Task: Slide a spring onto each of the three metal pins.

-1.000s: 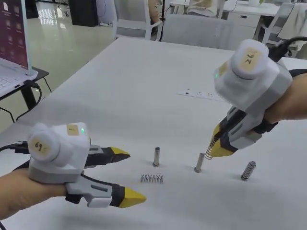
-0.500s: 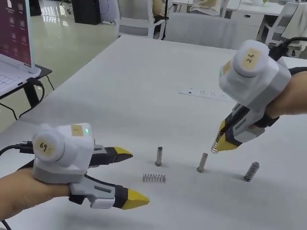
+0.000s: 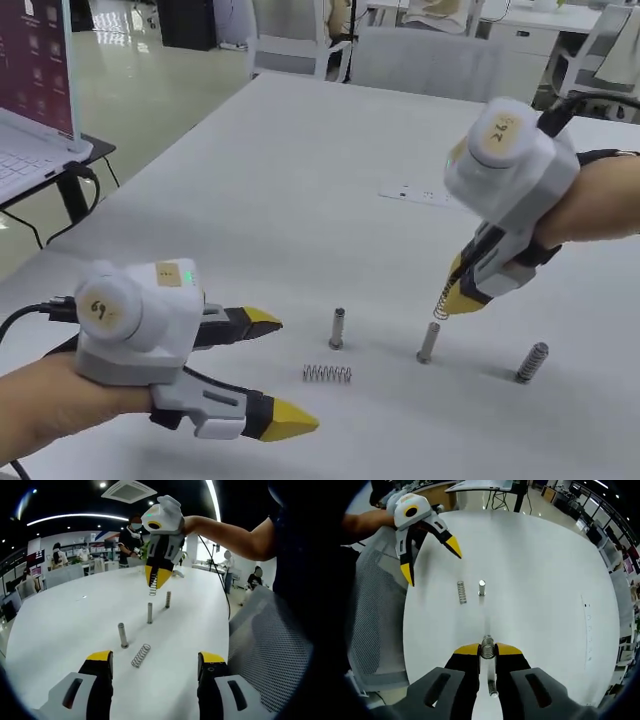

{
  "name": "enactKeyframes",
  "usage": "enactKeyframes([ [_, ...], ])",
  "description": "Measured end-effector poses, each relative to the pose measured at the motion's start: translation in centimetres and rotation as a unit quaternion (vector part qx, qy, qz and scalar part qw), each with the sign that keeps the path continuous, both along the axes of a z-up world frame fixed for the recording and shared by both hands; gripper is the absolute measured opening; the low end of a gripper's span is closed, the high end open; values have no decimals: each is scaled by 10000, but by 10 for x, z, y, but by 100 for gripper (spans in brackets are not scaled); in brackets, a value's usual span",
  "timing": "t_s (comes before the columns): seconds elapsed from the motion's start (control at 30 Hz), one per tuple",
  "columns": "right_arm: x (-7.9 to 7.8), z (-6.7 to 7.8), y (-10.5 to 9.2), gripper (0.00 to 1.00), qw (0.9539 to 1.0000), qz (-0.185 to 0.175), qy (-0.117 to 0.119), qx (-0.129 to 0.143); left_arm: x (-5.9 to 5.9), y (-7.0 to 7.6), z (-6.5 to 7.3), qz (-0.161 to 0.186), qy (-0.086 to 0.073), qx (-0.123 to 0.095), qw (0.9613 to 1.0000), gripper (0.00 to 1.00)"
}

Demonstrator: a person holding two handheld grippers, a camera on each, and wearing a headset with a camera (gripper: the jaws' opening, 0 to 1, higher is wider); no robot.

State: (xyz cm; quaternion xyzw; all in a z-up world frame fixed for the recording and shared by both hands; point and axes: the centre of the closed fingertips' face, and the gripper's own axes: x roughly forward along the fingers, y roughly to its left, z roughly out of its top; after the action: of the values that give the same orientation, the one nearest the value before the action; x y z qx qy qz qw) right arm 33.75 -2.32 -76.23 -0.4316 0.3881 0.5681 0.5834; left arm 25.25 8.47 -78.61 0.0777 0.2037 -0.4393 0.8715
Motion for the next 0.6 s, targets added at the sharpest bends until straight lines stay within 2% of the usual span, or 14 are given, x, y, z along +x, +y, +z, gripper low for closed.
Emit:
enactKeyframes([
  [0.6,4,-19,-1,8,9998,-65,142,-92,1,1,0,16,-6,12,10000,65],
])
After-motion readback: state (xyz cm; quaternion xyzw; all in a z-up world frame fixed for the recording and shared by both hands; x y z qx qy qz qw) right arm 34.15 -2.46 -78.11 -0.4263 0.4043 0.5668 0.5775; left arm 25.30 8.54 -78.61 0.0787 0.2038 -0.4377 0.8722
